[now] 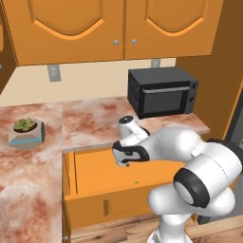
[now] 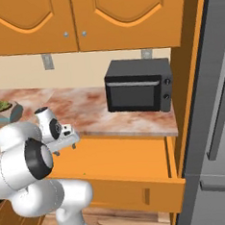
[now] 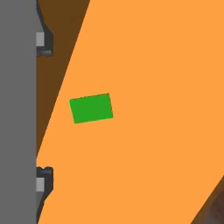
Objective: Restock the sink supplies by placing the sponge and soap dispenser on the counter and next to the sink. Make sure the soap dispenser is upright.
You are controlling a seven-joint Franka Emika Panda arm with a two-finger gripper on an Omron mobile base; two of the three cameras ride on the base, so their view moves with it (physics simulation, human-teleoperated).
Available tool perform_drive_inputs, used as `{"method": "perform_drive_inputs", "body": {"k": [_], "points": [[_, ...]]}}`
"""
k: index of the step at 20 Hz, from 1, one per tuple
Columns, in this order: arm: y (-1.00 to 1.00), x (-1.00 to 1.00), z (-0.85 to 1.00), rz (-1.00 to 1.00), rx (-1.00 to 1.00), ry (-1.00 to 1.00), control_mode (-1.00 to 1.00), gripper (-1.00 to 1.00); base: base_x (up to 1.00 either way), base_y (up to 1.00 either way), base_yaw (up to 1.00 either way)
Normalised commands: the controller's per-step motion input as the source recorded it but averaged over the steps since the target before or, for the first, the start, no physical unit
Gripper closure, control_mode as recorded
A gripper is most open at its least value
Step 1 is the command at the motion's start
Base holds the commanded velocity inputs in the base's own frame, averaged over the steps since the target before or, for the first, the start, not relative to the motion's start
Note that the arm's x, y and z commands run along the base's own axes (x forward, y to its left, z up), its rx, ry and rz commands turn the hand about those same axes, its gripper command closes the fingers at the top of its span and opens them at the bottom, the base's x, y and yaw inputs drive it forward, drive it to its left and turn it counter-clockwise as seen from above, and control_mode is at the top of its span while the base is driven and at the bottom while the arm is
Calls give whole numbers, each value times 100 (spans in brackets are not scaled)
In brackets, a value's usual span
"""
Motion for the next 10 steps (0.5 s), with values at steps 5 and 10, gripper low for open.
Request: {"method": "perform_drive_inputs", "body": {"k": [5, 10], "points": [[19, 11, -34, 16, 0, 3, -100, -100, 0, 0, 0], [0, 7, -36, 9, 3, 2, -100, -100, 0, 0, 0]]}}
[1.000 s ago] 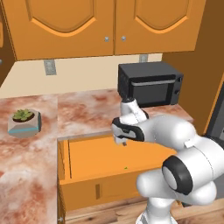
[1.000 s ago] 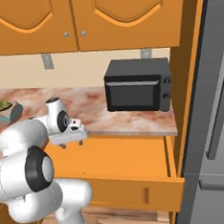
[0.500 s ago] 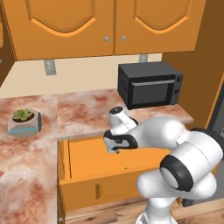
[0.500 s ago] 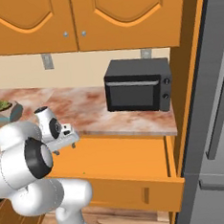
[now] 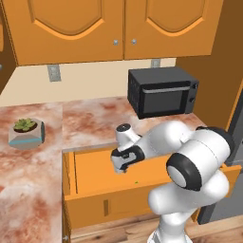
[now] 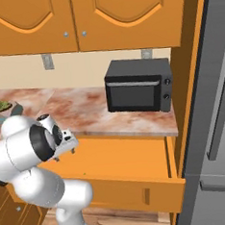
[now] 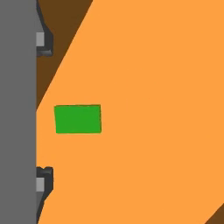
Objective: Restock the sink supplies by placing the sponge and soap dispenser on the counter and next to the sink. Make sure the soap dispenser is upright.
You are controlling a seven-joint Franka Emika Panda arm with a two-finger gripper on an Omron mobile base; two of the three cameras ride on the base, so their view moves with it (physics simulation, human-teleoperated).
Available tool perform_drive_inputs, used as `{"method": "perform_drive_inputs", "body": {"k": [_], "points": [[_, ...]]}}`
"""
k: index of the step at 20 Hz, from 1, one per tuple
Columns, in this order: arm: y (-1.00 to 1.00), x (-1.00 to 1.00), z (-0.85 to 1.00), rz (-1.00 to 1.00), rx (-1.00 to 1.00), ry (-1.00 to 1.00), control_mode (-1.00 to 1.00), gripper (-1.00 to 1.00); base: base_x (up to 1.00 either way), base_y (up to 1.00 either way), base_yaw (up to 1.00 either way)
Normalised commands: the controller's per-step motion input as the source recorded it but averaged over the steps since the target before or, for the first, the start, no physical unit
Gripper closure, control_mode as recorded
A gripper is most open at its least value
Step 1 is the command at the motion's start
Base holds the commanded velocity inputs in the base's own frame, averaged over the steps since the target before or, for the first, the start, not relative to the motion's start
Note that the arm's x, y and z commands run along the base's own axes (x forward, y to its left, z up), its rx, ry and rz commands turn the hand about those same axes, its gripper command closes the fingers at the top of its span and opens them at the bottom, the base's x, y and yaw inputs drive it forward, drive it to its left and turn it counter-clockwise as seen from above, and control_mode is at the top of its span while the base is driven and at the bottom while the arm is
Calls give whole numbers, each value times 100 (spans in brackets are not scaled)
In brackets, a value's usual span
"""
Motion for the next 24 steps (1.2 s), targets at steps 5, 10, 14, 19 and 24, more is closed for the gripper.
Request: {"method": "perform_drive_inputs", "body": {"k": [5, 10, 14, 19, 24], "points": [[-2, 0, -33, 5, 5, 0, -100, -100, 0, 0, 0], [-16, 0, -25, 3, 15, 0, -100, -100, 0, 0, 0], [-26, 0, -20, 3, 21, 0, -100, -100, 0, 0, 0], [-25, 0, -19, 1, 17, 0, -100, -100, 0, 0, 0], [-18, 0, -35, -1, 4, 3, -100, -100, 0, 0, 0]]}}
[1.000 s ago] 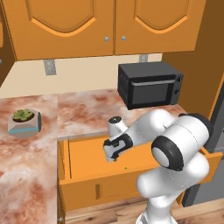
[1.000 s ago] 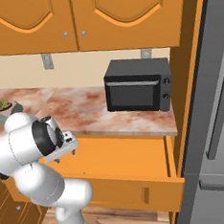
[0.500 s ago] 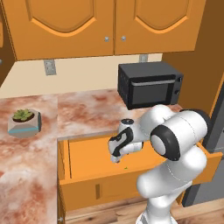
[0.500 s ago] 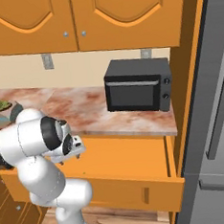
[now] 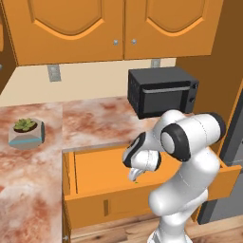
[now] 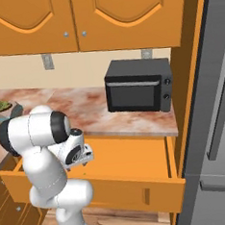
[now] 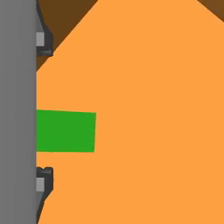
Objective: Restock the sink supplies by placing the sponge and soap dispenser on the counter and next to the sink. Make sure the soap dispenser is upright.
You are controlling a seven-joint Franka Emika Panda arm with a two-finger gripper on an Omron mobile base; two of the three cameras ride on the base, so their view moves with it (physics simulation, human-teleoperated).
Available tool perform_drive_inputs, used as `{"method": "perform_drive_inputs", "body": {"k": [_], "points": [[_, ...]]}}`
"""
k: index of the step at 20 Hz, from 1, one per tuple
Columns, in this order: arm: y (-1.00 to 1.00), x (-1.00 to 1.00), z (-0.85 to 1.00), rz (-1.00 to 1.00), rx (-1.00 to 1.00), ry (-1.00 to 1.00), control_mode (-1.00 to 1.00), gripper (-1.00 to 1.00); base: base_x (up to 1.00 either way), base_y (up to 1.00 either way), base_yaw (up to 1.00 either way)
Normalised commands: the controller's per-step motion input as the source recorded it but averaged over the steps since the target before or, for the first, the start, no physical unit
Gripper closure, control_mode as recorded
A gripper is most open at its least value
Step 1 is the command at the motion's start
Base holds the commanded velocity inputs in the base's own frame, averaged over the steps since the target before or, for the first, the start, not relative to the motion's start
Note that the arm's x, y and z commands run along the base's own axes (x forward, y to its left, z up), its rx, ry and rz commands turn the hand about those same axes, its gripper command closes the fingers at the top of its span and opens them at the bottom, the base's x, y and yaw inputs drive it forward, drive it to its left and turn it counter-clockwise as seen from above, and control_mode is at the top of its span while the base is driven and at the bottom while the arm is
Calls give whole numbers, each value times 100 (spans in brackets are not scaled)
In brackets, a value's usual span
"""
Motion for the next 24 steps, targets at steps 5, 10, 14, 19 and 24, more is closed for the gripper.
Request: {"method": "perform_drive_inputs", "body": {"k": [5, 10, 14, 19, 24], "points": [[-2, 1, -24, -4, 0, 15, -100, -100, 0, 0, 0], [-3, 15, -8, 0, -1, 12, -100, -100, 0, 0, 0], [-47, 8, -7, 0, 4, 1, -100, -100, 0, 0, 0], [-25, 6, -4, 0, 2, 0, -100, -100, 0, 0, 0], [1, 9, 0, 0, 0, 2, -100, -100, 0, 0, 0]]}}
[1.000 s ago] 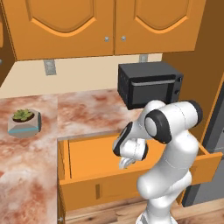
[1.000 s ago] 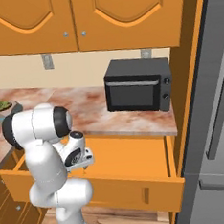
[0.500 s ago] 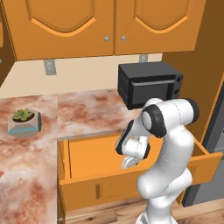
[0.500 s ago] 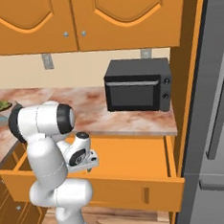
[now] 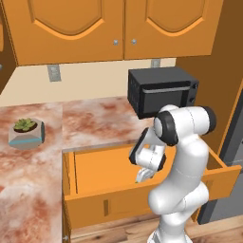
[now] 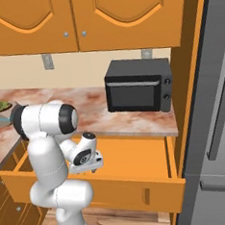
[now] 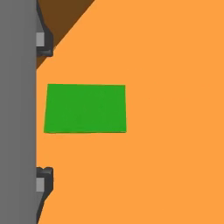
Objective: Restock the sink supplies by placing the sponge and soap dispenser on the counter and next to the sink. Make sure the soap dispenser is upright.
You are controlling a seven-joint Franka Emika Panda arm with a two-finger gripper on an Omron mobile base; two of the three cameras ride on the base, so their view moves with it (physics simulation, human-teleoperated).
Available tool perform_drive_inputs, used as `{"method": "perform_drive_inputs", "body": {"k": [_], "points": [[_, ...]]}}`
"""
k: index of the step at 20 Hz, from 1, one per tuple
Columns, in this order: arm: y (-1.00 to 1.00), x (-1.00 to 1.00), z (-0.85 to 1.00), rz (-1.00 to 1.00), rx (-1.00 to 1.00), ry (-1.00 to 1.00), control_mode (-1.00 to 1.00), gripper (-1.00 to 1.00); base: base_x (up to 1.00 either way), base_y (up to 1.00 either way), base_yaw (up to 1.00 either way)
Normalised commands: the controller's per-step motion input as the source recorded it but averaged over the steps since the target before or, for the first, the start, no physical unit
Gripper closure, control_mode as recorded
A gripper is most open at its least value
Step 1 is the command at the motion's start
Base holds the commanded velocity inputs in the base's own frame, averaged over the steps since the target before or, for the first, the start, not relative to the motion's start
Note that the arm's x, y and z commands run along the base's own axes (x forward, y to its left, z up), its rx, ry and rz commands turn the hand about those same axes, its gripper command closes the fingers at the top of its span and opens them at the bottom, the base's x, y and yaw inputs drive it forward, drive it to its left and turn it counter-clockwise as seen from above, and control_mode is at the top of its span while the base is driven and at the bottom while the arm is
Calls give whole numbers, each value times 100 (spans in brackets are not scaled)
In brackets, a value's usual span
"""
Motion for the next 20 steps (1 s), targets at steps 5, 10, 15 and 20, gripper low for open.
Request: {"method": "perform_drive_inputs", "body": {"k": [5, 10, 15, 20], "points": [[5, 32, 0, 0, -1, 13, -100, -100, 0, 0, 0], [6, 19, 0, -2, -1, 10, -100, -100, 0, 0, 0], [21, 11, -5, -4, -5, 6, -100, -100, 0, 0, 0], [23, 4, -26, -5, -10, 3, -100, -100, 0, 0, 0]]}}
